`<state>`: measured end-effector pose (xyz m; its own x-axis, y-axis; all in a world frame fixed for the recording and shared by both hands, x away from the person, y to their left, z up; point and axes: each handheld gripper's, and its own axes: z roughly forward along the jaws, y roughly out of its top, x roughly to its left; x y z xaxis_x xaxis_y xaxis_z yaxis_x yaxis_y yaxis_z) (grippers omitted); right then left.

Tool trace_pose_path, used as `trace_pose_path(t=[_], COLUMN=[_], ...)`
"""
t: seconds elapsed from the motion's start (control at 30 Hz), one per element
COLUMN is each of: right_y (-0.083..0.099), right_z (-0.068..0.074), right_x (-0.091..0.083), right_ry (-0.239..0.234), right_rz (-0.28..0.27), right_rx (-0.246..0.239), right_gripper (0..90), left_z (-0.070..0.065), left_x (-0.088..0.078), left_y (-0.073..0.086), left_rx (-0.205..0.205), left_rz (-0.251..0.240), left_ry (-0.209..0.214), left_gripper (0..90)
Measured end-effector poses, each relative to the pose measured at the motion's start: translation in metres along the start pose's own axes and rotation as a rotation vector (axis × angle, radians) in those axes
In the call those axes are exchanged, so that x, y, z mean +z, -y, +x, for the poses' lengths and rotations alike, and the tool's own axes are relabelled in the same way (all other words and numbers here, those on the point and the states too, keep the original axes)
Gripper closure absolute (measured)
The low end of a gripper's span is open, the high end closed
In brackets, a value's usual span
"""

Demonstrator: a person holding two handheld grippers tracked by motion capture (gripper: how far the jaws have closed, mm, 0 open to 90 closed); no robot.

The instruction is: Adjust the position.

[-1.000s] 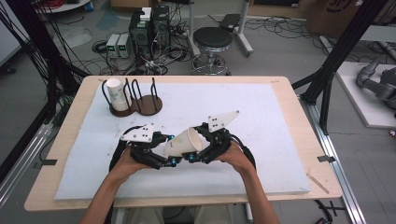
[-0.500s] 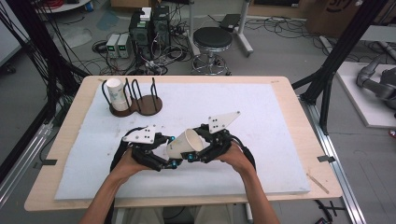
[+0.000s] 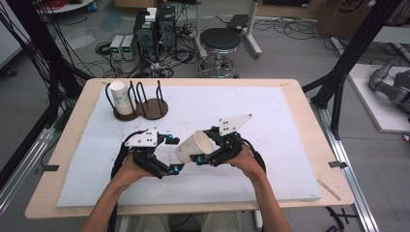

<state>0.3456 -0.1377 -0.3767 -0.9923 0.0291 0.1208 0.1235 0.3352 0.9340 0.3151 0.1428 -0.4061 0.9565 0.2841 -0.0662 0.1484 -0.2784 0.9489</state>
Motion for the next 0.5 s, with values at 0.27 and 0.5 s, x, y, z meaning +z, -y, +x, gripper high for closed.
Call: trace_pose_path(t=[0.27,0.5], right_y=[-0.005,-0.015], right_z=[-0.007,-0.016], right_x=[-0.007,-0.009], right_ry=[0.118,0.244], right_rz=[0.084,0.189], right_rx=[0.028,0.069], right_gripper=[28.7,29.1], left_z=[0.003,0.006], left_x=[-0.021,-0.042], left_y=[0.02,0.04], left_rx=[-0.025,-0.076], left_rz=[0.052,0.026], left_ry=[-0.224,-0.418], left_gripper=[9.7,9.8])
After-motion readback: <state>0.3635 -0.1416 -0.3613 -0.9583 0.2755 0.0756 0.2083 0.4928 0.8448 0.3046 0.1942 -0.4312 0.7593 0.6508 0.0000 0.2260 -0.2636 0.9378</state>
